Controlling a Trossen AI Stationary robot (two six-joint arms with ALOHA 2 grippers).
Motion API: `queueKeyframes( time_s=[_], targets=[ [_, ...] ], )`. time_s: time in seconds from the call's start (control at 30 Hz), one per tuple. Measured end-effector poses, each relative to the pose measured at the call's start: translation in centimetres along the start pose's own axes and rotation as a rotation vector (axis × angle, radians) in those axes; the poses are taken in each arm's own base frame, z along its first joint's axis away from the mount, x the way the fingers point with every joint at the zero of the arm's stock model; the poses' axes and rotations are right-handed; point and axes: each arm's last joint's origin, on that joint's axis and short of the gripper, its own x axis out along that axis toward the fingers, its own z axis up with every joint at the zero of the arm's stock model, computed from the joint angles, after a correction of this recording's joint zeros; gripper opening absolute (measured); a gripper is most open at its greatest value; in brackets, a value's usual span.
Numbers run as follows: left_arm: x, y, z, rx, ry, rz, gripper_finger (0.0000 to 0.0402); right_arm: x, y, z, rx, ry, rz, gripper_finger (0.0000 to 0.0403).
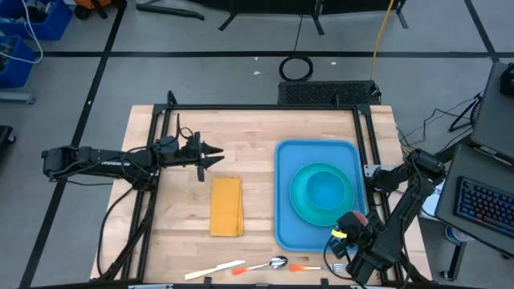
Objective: Set up tray
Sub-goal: Put the pink cup on the tray to the top right of the blue plate
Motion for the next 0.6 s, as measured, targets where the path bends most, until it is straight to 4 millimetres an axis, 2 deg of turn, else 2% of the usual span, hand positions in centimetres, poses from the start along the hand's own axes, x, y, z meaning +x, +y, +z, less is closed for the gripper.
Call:
queueKeyframes(
  time_s=[0.33,0.6],
  targets=[
    [0.00,0.00,0.00,-0.001,0.000,0.000,0.0134,-0.04,-0.11,-0.10,0.002,0.044,-0.023,0.0017],
    [0.00,-0.01,0.01,-0.002,-0.001,0.000,0.0134,-0.33,-0.40,0.14,0.003,0.044,-0.019,0.0035]
  ],
)
